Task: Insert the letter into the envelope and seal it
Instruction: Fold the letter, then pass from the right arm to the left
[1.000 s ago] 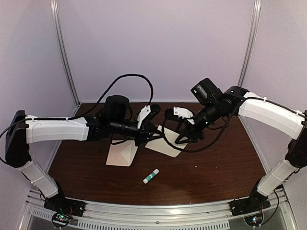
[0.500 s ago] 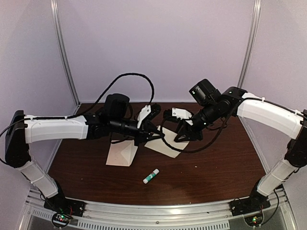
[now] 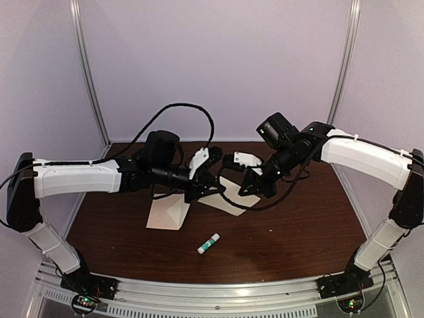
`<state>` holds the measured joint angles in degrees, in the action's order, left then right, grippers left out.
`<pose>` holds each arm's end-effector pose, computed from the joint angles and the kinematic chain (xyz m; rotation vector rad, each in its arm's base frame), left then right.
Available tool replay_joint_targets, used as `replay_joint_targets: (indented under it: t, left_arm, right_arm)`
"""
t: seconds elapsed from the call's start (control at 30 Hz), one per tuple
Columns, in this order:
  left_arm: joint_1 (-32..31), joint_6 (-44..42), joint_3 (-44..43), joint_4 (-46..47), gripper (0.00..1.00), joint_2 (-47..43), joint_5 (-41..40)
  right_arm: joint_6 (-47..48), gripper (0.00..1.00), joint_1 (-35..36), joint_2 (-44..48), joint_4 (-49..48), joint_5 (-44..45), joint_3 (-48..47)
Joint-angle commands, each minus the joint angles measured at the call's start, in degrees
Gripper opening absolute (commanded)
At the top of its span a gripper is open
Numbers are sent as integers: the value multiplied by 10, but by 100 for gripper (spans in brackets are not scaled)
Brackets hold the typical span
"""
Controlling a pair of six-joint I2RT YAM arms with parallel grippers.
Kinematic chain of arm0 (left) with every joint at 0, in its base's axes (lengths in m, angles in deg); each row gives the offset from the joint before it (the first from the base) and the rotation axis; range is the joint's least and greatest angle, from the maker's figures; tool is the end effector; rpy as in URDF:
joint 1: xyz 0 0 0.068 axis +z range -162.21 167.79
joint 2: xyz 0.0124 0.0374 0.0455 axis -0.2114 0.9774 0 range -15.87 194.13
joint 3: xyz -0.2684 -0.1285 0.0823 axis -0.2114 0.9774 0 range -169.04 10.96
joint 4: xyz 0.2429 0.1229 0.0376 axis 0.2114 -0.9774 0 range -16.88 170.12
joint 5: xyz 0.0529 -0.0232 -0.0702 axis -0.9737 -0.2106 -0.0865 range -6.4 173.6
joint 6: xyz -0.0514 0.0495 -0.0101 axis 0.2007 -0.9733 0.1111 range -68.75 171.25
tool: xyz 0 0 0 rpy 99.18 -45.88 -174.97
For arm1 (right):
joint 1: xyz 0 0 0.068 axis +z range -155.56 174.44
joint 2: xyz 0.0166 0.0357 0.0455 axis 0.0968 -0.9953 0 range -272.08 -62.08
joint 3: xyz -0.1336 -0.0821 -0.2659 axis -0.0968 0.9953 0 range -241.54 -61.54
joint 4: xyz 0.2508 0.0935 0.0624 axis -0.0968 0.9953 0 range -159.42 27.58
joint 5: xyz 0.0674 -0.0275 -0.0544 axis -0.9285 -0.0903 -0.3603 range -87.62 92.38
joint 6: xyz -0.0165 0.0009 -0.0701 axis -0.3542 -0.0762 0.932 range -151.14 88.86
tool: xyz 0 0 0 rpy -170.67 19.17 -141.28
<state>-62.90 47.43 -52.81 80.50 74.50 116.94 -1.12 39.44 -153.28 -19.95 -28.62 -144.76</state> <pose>0.2228 -0.3238 0.2974 1.3029 1.6793 -1.0911 0.2319 0.2753 0.3324 -1.7092 1.8891 0.7948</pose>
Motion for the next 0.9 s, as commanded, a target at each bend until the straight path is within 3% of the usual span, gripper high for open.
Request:
replay_joint_targets:
  t: [0.0, 0.17, 0.3, 0.4, 0.67, 0.87]
  left_arm:
    - [-2, -25, 2, -10, 13, -33, -17]
    - [-1, -25, 19, -70, 38, -97, -72]
    - [0, 18, 72, -13, 57, -149, -138]
    - [0, 36, 89, 35, 72, -152, -108]
    - [0, 86, 24, 25, 73, -76, -30]
    - [0, 90, 7, 35, 51, -48, 28]
  right_arm:
    - [-8, 0, 3, -2, -2, 2, -16]
    - [2, 0, 1, 8, 9, -4, -9]
    - [26, 0, 0, 13, 28, -39, -9]
    - [29, 0, 1, 6, 39, -69, -23]
    - [41, 0, 2, -10, 66, -110, -55]
    - [39, 0, 2, -17, 70, -108, -58]
